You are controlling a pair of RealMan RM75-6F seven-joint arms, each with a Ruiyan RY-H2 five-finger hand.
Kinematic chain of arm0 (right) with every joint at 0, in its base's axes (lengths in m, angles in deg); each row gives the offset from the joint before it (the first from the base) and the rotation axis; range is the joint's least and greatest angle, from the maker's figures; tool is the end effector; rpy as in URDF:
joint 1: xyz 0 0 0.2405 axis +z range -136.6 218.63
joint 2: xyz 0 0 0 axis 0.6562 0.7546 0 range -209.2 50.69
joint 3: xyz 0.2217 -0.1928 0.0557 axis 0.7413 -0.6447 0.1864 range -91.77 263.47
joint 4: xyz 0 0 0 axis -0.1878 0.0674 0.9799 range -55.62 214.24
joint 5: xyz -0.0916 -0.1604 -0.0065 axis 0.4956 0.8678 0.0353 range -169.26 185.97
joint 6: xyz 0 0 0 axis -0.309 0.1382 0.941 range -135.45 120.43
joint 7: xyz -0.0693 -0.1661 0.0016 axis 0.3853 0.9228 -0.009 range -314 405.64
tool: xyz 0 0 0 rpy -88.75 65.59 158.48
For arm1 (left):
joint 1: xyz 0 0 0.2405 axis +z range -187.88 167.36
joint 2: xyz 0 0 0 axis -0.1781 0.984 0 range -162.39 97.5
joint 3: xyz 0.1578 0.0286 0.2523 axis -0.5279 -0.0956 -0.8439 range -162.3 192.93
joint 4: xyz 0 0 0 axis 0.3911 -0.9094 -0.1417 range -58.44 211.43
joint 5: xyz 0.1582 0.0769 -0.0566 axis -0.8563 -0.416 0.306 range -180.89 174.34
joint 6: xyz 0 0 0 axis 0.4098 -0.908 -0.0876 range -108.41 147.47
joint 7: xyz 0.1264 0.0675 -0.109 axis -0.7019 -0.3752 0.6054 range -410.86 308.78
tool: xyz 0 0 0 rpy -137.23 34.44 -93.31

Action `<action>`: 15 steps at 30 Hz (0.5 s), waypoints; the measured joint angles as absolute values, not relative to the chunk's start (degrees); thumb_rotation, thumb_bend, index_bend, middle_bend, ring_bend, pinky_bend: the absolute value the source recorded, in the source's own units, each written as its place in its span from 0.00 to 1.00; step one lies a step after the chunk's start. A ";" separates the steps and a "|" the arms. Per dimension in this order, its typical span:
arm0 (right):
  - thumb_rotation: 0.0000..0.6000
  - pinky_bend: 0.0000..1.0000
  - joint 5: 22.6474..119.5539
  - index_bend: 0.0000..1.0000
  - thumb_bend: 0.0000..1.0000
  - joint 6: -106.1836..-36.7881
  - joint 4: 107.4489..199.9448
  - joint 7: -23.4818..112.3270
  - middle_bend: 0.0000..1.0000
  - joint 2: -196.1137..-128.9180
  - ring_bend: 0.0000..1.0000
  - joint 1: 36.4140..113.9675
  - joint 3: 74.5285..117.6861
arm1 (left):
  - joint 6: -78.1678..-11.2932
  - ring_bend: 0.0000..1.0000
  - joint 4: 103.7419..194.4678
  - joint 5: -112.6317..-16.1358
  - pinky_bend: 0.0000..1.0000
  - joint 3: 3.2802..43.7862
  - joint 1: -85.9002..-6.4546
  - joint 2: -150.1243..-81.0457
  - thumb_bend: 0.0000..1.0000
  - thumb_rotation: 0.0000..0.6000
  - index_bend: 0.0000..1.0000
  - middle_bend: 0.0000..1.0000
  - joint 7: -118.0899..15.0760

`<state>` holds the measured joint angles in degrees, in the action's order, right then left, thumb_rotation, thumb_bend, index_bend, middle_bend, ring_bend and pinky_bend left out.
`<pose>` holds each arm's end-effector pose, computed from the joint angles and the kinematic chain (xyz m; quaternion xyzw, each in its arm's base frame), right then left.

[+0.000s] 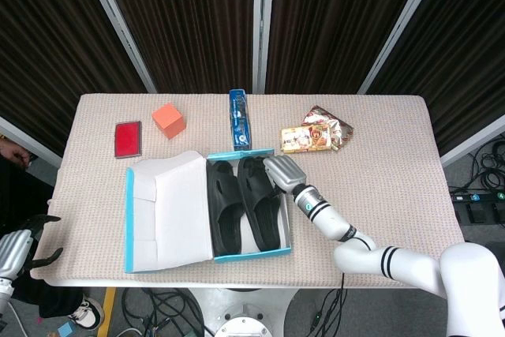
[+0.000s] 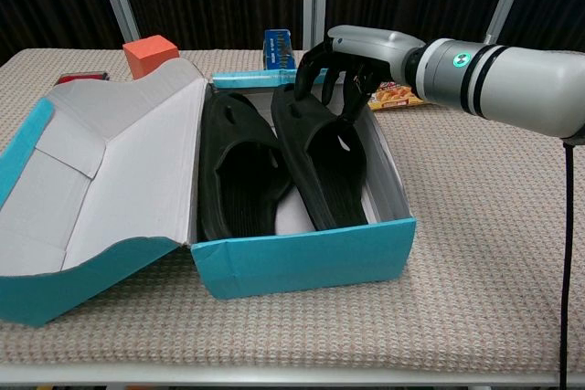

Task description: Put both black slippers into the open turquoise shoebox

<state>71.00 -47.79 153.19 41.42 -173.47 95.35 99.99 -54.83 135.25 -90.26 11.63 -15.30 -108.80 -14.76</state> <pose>-0.1047 -0.4412 -0.0515 0.7221 -0.4914 0.4031 0.2733 -0.4484 0.2005 0.1418 -0.5553 -0.5468 -0.3625 0.5111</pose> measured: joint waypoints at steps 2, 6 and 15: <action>1.00 0.52 70.51 0.53 0.10 -47.51 152.91 42.02 0.48 -173.62 0.39 95.38 99.82 | -54.72 0.13 135.04 -90.26 0.26 11.61 -15.29 -108.88 0.26 1.00 0.25 0.24 -14.48; 1.00 0.51 69.57 0.51 0.06 -46.64 152.97 42.79 0.46 -173.58 0.36 95.54 99.70 | -54.73 0.13 134.77 -90.36 0.26 11.54 -15.23 -108.95 0.26 1.00 0.26 0.24 -14.06; 1.00 0.28 69.25 0.19 0.00 -44.16 154.78 41.24 0.23 -171.70 0.10 95.86 100.37 | -54.38 0.13 134.81 -90.33 0.26 11.43 -15.19 -108.77 0.26 1.00 0.26 0.24 -13.56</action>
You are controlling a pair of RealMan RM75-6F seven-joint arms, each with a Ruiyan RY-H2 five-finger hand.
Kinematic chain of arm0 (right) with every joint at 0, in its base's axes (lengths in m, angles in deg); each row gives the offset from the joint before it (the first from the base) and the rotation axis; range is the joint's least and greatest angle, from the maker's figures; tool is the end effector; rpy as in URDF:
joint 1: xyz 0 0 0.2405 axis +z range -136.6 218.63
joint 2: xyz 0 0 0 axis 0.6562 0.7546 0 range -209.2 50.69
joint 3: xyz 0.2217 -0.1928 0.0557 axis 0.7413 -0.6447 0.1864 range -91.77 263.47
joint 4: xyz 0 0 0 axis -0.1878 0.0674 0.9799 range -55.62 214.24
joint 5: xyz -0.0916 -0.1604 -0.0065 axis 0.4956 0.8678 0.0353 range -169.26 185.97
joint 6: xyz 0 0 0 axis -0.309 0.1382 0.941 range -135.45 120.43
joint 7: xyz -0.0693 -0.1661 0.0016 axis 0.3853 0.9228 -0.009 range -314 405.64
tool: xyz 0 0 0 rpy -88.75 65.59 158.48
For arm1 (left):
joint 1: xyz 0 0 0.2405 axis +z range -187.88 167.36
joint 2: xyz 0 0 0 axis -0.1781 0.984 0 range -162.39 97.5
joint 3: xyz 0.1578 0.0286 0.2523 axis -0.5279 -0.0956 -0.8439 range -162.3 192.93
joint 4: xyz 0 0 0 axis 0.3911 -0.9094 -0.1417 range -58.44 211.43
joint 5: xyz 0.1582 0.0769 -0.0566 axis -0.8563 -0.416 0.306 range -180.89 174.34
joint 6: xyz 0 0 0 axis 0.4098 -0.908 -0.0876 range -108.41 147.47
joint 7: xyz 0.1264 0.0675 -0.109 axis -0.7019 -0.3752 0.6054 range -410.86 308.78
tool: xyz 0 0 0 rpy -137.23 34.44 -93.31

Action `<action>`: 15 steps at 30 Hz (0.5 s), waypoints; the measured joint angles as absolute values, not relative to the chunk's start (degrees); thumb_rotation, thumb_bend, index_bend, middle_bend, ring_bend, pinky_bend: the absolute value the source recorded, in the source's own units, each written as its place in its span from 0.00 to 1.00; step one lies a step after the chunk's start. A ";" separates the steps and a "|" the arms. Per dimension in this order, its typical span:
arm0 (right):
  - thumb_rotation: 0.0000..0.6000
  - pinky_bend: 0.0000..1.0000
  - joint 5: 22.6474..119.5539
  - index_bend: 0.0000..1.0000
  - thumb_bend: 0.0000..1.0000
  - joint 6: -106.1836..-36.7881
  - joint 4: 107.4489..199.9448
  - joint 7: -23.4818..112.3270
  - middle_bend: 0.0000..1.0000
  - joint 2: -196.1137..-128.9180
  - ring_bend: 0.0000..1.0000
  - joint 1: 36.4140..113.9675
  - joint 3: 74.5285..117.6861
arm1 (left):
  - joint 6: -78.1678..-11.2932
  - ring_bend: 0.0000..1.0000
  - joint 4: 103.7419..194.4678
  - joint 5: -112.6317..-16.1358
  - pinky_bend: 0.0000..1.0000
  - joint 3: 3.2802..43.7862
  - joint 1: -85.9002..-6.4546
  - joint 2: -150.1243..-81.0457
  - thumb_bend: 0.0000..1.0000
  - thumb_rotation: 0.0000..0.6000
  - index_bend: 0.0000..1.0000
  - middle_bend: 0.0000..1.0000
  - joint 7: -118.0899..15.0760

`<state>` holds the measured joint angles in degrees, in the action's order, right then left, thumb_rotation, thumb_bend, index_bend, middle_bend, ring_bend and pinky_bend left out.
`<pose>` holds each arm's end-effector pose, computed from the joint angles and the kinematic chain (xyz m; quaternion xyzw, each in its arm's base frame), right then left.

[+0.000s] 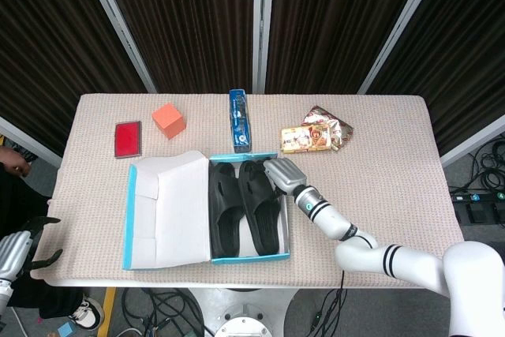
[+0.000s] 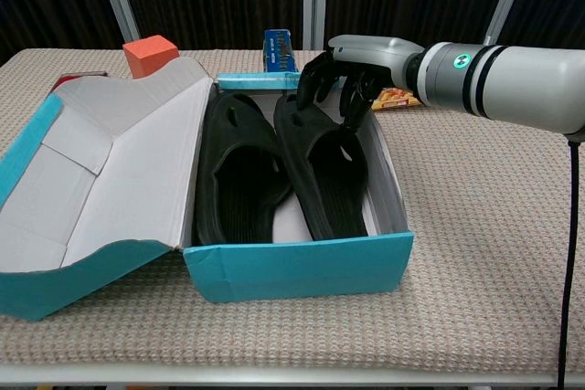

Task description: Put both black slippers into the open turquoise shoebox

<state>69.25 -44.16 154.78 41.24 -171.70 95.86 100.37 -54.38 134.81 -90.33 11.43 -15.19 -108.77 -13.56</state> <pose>-0.1050 -0.4400 -0.0500 0.7265 -0.5075 0.3835 0.2600 -0.4510 0.1987 0.1418 -0.5515 -0.5540 -0.3611 0.5085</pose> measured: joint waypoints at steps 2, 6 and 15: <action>1.00 0.25 69.40 0.14 0.00 -44.15 155.49 40.93 0.20 -171.17 0.07 95.82 100.55 | -54.39 0.13 134.88 -90.29 0.26 11.46 -15.17 -108.73 0.26 1.00 0.26 0.24 -13.66; 1.00 0.24 69.49 0.11 0.00 -44.39 156.98 40.98 0.18 -170.05 0.05 95.70 100.74 | -54.36 0.13 135.19 -90.30 0.26 11.55 -15.27 -108.66 0.26 1.00 0.26 0.24 -13.91; 1.00 0.24 67.57 0.10 0.00 -44.12 162.12 40.86 0.18 -166.29 0.05 95.22 101.36 | -54.35 0.13 136.07 -90.42 0.26 11.56 -15.38 -108.28 0.26 1.00 0.26 0.24 -14.08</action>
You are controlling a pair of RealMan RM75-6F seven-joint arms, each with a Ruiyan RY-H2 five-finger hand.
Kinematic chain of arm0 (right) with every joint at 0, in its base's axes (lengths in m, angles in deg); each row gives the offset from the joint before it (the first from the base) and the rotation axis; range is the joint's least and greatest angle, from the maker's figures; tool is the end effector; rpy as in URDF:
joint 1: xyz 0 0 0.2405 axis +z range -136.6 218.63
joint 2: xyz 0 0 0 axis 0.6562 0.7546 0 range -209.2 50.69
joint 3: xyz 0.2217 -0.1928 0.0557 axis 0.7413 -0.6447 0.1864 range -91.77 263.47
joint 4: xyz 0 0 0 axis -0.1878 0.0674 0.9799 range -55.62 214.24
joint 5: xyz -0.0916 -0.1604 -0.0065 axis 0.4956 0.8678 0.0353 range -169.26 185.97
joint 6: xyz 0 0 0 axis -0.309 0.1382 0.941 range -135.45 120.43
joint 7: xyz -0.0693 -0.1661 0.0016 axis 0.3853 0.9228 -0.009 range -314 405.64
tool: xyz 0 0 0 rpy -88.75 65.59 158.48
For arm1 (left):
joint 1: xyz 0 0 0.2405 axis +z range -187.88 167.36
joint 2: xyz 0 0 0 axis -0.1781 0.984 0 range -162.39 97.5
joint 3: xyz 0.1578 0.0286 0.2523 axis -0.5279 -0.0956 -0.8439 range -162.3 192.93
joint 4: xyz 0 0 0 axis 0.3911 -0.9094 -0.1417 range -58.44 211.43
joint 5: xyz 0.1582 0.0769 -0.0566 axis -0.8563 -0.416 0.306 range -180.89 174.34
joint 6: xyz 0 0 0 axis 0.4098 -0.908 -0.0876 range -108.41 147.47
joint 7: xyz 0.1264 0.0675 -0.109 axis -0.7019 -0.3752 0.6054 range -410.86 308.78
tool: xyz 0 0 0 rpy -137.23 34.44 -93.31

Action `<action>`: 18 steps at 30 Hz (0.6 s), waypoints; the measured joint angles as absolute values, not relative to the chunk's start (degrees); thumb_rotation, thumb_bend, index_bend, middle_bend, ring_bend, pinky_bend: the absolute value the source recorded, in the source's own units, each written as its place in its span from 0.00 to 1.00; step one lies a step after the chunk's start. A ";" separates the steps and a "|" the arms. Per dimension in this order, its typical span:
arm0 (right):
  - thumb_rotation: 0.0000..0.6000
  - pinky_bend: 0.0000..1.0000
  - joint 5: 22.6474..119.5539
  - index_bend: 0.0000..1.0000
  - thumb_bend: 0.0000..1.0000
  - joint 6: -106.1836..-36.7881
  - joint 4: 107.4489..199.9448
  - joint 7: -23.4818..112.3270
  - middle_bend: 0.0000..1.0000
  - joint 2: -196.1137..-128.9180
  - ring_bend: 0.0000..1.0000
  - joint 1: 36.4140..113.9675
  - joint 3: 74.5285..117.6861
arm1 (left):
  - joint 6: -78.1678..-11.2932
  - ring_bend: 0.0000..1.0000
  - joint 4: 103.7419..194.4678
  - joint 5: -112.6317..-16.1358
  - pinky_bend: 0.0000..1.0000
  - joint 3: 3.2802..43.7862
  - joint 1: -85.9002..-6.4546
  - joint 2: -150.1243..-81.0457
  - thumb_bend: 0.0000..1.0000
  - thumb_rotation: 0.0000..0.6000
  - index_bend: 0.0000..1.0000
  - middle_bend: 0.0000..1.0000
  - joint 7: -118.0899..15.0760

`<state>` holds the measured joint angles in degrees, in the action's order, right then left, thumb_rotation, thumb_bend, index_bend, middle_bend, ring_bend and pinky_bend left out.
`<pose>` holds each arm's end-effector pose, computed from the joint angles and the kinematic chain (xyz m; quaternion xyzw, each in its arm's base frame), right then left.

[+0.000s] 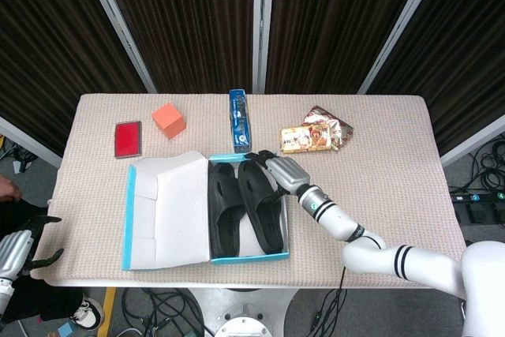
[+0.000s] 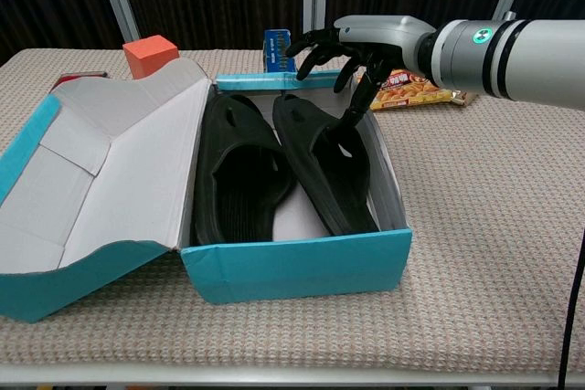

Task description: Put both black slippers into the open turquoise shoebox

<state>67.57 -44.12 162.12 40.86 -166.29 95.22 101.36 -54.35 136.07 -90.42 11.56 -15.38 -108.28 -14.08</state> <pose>-0.0977 -0.4337 -0.0222 0.7178 -0.5204 0.3934 0.2434 -0.4475 0.2002 0.1420 -0.5525 -0.5541 -0.3633 0.5058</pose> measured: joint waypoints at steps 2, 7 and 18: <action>1.00 0.24 67.40 0.10 0.00 -44.18 164.24 40.51 0.18 -164.82 0.05 94.96 101.71 | -54.42 0.13 136.30 -90.46 0.26 11.59 -15.41 -108.22 0.26 1.00 0.26 0.24 -14.31; 1.00 0.24 67.19 0.10 0.00 -44.56 170.05 39.04 0.20 -160.77 0.06 94.06 102.82 | -54.58 0.13 137.16 -90.52 0.26 11.74 -15.58 -107.98 0.26 1.00 0.26 0.24 -15.02; 1.00 0.24 73.11 0.10 0.00 -49.67 180.02 31.81 0.22 -156.20 0.08 89.51 104.81 | -54.98 0.13 139.21 -90.23 0.26 12.10 -15.65 -107.05 0.26 1.00 0.26 0.24 -16.66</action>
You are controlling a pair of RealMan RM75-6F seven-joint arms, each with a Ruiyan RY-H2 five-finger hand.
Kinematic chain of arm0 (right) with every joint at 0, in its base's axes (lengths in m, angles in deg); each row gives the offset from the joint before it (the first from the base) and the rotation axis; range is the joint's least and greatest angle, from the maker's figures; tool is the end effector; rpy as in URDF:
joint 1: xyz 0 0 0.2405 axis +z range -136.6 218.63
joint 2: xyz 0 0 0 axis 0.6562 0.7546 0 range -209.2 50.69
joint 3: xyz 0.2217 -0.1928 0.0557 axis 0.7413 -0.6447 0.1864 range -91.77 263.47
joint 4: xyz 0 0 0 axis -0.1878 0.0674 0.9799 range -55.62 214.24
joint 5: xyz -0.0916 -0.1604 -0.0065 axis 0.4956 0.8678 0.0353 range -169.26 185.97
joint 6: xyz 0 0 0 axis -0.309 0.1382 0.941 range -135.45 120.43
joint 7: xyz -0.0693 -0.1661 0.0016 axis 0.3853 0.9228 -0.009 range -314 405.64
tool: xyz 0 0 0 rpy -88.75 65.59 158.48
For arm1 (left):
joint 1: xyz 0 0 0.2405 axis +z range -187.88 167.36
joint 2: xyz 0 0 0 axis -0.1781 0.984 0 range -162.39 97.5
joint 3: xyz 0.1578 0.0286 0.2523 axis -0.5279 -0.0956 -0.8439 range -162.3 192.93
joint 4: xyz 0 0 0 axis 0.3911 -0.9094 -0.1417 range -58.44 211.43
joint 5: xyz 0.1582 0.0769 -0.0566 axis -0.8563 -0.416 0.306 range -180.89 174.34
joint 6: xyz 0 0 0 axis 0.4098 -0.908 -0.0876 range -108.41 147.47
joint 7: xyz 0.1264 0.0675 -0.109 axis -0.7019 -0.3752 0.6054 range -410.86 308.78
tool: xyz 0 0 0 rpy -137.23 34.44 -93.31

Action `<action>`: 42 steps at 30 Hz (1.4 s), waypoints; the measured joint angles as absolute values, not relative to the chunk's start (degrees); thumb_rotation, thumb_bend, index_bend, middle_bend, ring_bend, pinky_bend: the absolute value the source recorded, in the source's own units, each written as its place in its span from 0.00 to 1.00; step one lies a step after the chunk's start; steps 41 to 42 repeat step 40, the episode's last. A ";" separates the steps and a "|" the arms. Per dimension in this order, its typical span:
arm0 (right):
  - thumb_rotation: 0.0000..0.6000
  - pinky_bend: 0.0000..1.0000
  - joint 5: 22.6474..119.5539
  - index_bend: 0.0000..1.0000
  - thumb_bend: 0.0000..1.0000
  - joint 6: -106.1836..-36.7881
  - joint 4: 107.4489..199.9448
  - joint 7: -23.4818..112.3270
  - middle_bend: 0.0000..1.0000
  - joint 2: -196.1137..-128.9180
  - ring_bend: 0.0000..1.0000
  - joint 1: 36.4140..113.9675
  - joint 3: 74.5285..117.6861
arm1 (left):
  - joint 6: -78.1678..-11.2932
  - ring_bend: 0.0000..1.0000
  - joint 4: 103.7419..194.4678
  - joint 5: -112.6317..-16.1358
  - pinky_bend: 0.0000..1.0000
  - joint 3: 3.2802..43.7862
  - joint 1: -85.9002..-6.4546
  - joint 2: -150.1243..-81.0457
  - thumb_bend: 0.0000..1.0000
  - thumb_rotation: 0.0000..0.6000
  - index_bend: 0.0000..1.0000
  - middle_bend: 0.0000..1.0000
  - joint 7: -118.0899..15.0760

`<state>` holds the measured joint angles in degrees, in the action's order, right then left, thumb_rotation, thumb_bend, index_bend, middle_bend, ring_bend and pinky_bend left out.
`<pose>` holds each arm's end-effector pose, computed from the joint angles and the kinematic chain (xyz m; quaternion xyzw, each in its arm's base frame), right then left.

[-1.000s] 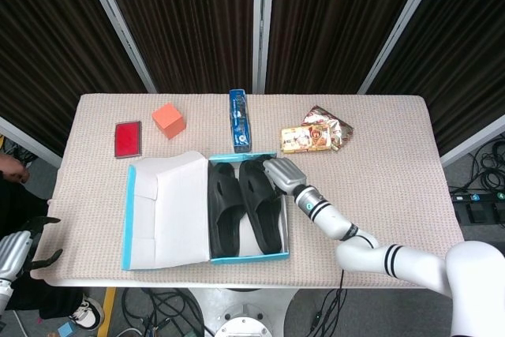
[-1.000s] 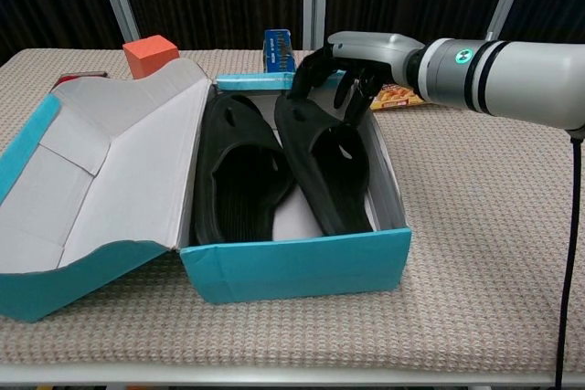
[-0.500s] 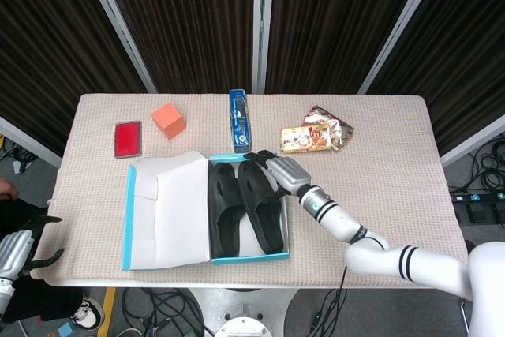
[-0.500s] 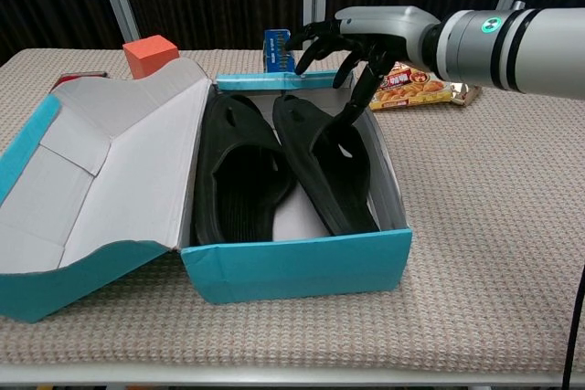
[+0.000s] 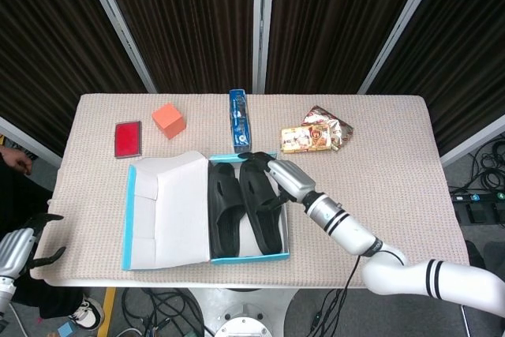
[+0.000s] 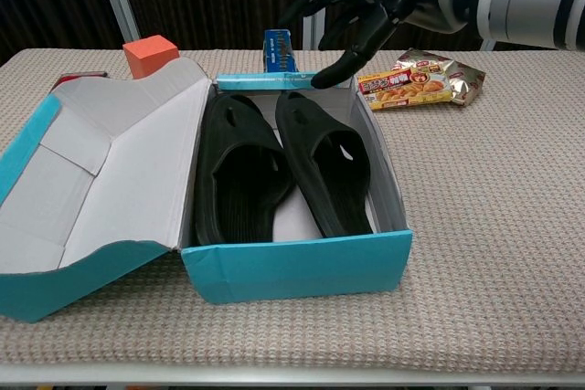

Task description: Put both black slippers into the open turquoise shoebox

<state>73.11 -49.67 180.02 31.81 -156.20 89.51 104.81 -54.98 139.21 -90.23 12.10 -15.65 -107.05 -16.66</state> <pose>-0.0720 -0.3954 0.0438 0.6674 -0.5498 0.4732 0.1684 -0.4382 0.2038 0.1459 -0.5567 -0.5447 -0.3685 0.5076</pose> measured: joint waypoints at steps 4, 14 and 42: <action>1.00 0.25 78.14 0.10 0.03 -56.81 182.06 32.69 0.22 -155.14 0.08 86.43 104.35 | -55.31 0.13 139.88 -90.16 0.26 12.37 -15.73 -106.80 0.26 1.00 0.26 0.24 -17.40; 1.00 0.11 92.24 0.09 0.31 -83.30 182.83 51.79 0.10 -152.01 0.00 70.69 95.28 | -57.55 0.13 141.74 -90.88 0.26 12.99 -15.93 -106.22 0.26 1.00 0.26 0.24 -21.07; 1.00 0.01 94.86 0.00 0.25 -98.60 163.43 66.00 0.00 -157.64 0.00 46.87 83.80 | -65.57 0.13 144.82 -91.78 0.25 16.13 -15.89 -106.43 0.26 1.00 0.26 0.24 -37.73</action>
